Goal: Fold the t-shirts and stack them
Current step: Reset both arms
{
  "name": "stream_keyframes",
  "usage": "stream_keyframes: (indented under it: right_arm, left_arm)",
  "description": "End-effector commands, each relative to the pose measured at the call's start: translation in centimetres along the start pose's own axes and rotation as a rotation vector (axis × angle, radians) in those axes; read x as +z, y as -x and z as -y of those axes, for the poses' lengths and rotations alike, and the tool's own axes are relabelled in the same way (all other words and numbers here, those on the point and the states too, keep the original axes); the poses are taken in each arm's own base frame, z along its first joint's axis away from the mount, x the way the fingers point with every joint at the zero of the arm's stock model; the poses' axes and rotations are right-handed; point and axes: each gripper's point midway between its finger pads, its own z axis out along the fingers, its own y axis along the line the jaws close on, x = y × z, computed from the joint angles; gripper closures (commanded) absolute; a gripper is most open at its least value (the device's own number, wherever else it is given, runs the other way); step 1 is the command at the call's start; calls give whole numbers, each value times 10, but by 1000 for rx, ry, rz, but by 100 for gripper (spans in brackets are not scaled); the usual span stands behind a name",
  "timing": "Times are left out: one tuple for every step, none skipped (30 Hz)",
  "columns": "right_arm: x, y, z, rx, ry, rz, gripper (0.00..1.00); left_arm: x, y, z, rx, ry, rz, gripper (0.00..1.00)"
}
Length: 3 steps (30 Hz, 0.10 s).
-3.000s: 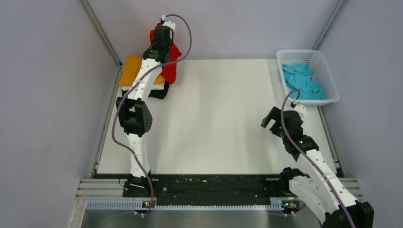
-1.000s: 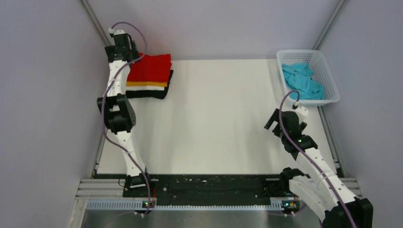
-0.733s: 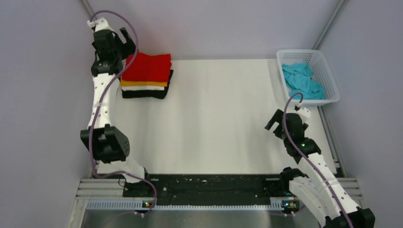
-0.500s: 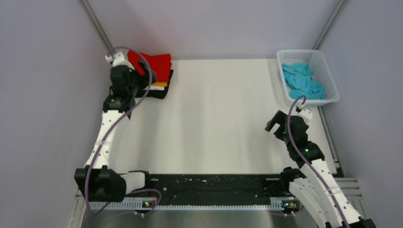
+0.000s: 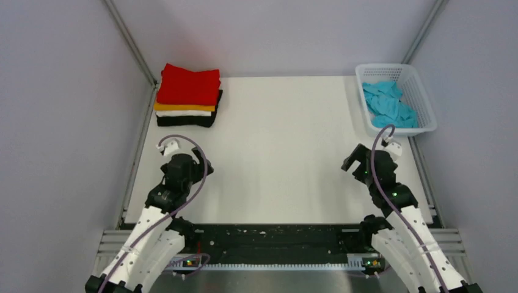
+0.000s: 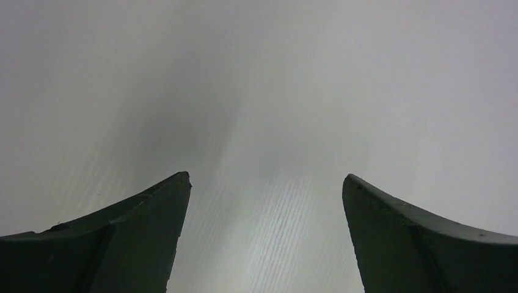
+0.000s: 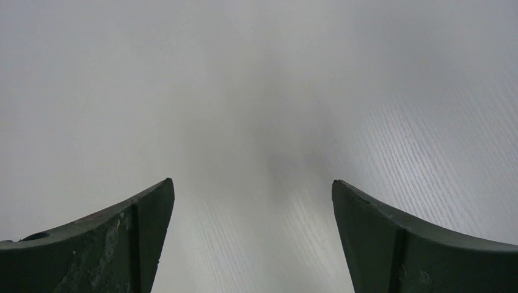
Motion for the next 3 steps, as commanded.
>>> stream_keyframes:
  right_arm:
    - [-5,16,-2,48,5,67,1]
    - [-6,17,-3,47,13,69,1]
    - [-7,19,-5,48,19,74,1]
  left_arm:
    - [-3,18,0,-43,10,82,1]
    - [-4,18,3,-41,-5,83,1]
    - [-4,20,6,-39,-18,85,1]
